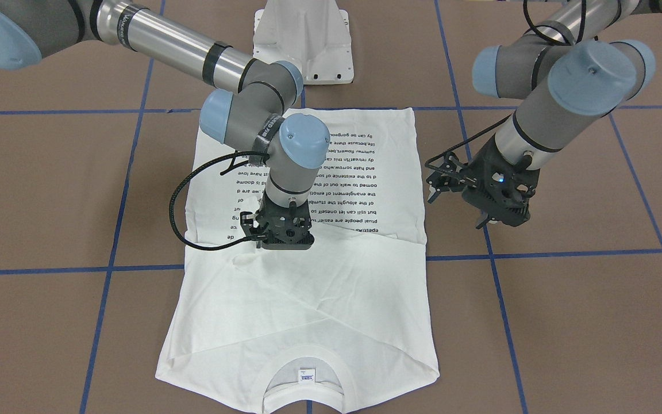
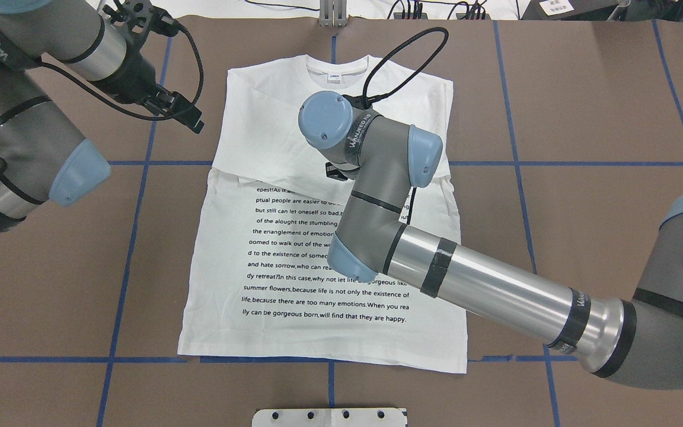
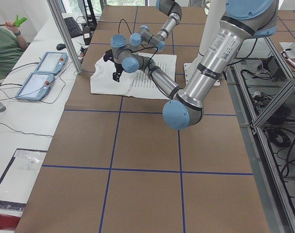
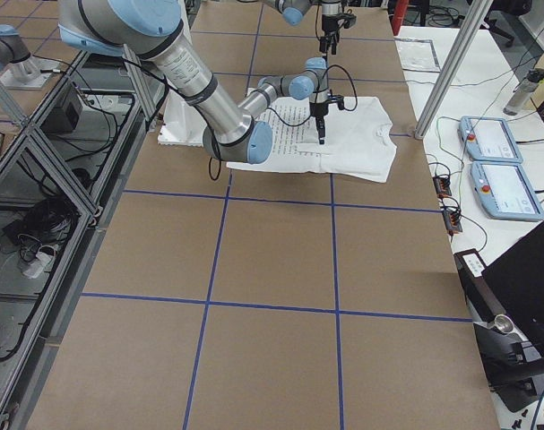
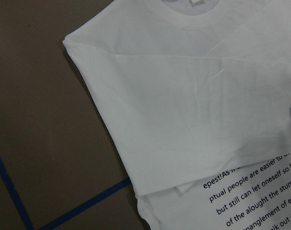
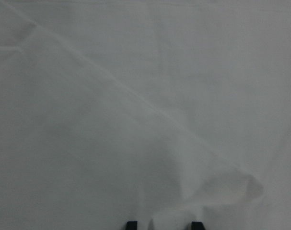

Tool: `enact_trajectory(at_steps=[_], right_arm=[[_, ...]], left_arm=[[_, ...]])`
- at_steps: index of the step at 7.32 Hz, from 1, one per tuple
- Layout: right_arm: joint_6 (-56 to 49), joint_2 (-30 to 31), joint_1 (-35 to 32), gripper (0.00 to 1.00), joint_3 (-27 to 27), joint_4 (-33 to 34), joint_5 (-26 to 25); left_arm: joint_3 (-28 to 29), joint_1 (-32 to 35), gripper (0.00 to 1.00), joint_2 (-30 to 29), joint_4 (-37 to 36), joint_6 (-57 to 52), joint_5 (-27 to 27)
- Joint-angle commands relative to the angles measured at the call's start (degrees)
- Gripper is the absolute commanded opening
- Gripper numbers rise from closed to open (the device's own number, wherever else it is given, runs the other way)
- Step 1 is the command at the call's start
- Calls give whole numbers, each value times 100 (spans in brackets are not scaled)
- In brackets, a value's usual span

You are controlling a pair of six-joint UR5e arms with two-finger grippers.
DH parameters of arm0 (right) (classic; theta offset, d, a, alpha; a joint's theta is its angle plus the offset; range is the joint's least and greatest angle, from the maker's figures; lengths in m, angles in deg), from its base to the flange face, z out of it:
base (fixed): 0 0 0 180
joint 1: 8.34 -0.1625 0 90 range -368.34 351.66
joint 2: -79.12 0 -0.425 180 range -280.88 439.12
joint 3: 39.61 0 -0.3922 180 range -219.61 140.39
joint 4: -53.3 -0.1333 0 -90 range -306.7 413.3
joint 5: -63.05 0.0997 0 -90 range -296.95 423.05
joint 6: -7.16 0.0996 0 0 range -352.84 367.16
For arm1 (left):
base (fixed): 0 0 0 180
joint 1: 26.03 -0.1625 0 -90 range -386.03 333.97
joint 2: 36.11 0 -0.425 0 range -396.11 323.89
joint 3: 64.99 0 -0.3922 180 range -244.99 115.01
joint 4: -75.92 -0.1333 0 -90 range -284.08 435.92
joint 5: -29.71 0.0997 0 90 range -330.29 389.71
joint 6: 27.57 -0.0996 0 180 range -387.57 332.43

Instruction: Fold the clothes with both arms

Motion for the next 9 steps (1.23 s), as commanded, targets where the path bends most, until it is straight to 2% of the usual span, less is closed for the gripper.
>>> enact_trajectory(at_steps=[1,3,4,5,6,7,8,9], right_arm=[[-22,1,-16,0,36,155,-6],[-31,9,-33,0,124,296,3],[-162,70,-85,0,394,654,20],[-459,367,-138,0,989,1075,11],[-549,840,-174,0,1491,1114,-6],[-732,1184,-226,0,1861,1132,3],[-778,1379,-235,0,2013,1123,-6],[-787,1398,-227,69,2006,1115,-15]], left_arm=[[-9,-3,100,0,-6,12,0],[-53,5,100,0,-6,21,9],[-53,5,100,0,-15,21,9],[-53,-3,100,0,-15,30,9],[-53,-3,100,0,-15,21,9],[-44,-3,100,0,-6,21,9],[-53,-3,100,0,-15,21,9],[-35,-12,100,9,-6,21,9]])
